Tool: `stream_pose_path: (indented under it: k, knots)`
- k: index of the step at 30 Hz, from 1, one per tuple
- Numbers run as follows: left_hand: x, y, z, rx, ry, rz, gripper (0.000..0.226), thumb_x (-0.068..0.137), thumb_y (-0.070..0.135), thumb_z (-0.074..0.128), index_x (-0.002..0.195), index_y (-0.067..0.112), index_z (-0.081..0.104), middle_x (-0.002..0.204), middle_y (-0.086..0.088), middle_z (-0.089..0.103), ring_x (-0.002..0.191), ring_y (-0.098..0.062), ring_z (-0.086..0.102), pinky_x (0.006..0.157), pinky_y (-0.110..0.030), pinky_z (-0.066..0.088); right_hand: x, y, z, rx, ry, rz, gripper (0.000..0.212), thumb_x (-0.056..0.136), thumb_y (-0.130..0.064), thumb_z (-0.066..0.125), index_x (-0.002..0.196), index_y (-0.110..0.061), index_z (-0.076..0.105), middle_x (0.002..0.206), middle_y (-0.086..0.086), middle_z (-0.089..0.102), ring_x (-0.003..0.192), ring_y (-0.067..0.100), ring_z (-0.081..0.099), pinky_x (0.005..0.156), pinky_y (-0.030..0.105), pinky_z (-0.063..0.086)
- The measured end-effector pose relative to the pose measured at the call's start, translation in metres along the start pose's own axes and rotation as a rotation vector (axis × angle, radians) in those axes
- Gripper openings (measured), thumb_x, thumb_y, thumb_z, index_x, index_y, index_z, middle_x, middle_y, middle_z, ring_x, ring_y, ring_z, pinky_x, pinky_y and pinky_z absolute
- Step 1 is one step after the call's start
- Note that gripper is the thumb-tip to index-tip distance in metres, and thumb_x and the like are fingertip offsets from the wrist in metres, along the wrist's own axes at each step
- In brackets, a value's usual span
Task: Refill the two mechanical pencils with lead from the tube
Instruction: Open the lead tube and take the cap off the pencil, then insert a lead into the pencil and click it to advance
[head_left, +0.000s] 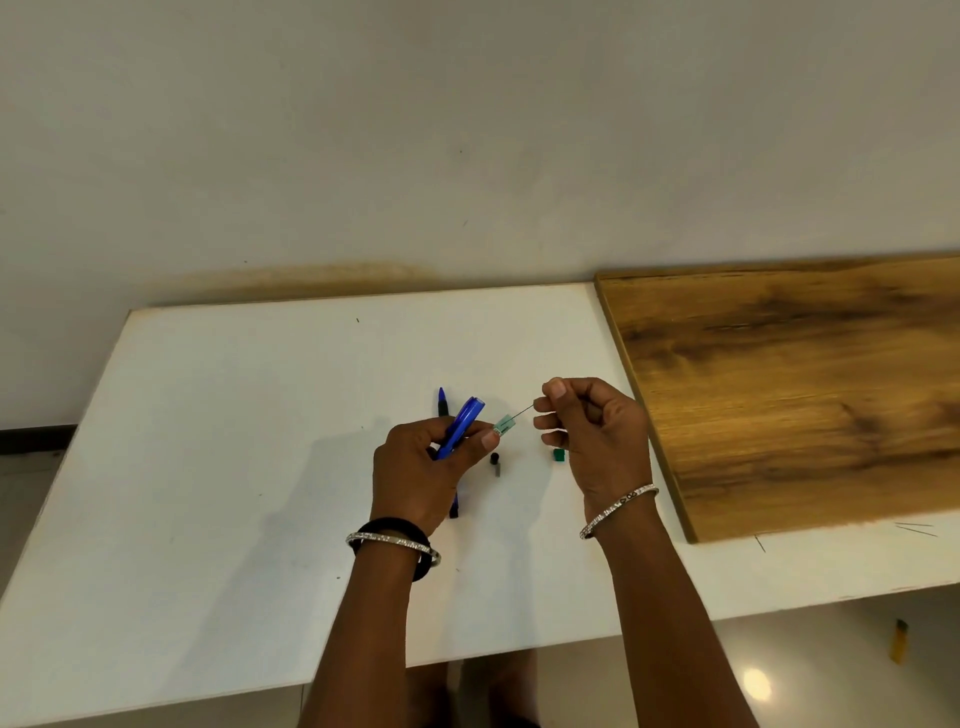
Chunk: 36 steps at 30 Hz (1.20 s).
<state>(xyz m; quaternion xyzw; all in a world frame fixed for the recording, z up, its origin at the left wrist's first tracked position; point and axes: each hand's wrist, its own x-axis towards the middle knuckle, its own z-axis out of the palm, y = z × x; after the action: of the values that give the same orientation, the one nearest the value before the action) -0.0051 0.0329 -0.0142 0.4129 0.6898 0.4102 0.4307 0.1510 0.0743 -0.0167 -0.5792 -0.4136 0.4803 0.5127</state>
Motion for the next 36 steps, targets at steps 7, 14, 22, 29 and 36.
stream_pose_path:
  k: [7,14,22,29,36]
  knots:
    - [-0.003,-0.003,0.007,0.119,0.0,0.021,0.015,0.069,0.043,0.08,0.077,0.031,0.077,0.069,0.009,0.073,0.067,-0.009,0.067,0.062,-0.025,0.053,0.004,0.004,-0.016,0.122,0.235,0.106,0.013,0.091,-0.024,0.064,0.085,-0.014,0.069,0.065,-0.007,0.073,0.055,0.008,0.068,0.048,0.02,0.053]
    - [-0.008,-0.003,0.027,0.407,-0.068,0.08,0.036,0.067,0.059,0.074,0.075,0.024,0.072,0.067,0.005,0.07,0.063,-0.014,0.064,0.06,-0.027,0.051,0.008,0.006,-0.021,0.1,0.301,0.159,0.016,0.091,-0.029,0.063,0.087,-0.016,0.069,0.064,-0.009,0.073,0.055,0.007,0.069,0.047,0.019,0.052]
    - [-0.011,-0.008,0.046,0.57,-0.041,0.009,0.043,0.07,0.057,0.073,0.092,0.02,0.071,0.084,0.0,0.069,0.075,-0.018,0.063,0.067,-0.028,0.05,0.009,0.005,-0.024,0.09,0.291,0.153,0.016,0.091,-0.031,0.063,0.083,-0.019,0.069,0.063,-0.011,0.073,0.054,0.005,0.068,0.046,0.018,0.053]
    - [-0.012,-0.008,0.054,0.607,-0.046,0.038,0.033,0.075,0.05,0.073,0.09,0.021,0.069,0.075,0.006,0.061,0.067,-0.014,0.056,0.062,-0.023,0.044,0.008,0.005,-0.025,0.08,0.281,0.149,0.015,0.09,-0.032,0.063,0.08,-0.022,0.068,0.062,-0.013,0.073,0.055,0.005,0.069,0.045,0.016,0.052]
    - [-0.01,-0.003,0.054,0.418,-0.055,0.116,0.041,0.075,0.062,0.064,0.077,0.021,0.065,0.06,0.011,0.054,0.054,-0.007,0.049,0.053,-0.016,0.036,0.007,-0.004,-0.026,0.031,0.348,-0.017,0.016,0.091,-0.03,0.063,0.087,-0.016,0.069,0.065,-0.008,0.071,0.055,0.006,0.067,0.047,0.018,0.052]
